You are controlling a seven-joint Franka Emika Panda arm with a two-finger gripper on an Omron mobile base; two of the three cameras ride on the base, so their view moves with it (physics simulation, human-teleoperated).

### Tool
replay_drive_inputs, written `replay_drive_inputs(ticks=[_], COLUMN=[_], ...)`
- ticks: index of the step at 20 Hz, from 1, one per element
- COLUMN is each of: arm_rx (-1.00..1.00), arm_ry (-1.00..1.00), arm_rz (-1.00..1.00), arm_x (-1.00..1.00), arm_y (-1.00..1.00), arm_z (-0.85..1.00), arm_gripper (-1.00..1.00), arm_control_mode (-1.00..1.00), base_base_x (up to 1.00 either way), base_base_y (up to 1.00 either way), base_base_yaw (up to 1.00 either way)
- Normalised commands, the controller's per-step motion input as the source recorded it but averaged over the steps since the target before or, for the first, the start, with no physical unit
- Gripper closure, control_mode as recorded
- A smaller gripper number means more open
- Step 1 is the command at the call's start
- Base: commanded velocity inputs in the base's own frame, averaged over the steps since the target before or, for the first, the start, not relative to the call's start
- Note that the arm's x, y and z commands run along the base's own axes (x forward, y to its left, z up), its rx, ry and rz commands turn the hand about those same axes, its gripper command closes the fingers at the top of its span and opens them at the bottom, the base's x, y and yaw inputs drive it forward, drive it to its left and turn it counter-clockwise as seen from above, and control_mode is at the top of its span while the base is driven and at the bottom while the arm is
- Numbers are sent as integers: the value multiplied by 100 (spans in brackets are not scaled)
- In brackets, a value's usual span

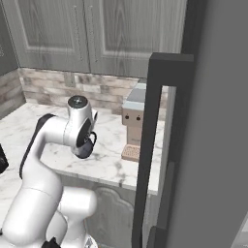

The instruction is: Move the onion and banana from the second highest shelf to the top shelf to make space. Then, place the pitcher from the counter on the cleared second highest shelf.

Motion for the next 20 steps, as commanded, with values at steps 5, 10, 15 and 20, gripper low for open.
replay_drive_inputs(ticks=[5,10,15,20], arm_rx=[2,0,0,-3], arm_ry=[2,2,0,0], arm_rz=[7,14,19,17], arm_x=[34,42,37,22], arm_y=[0,0,0,7], arm_z=[0,0,0,-12], arm_gripper=[-100,-100,-100,-100], arm_control_mode=[-100,-100,-100,-100], base_base_x=[0,0,0,0], base_base_y=[0,0,0,0], base_base_yaw=[0,0,0,0])
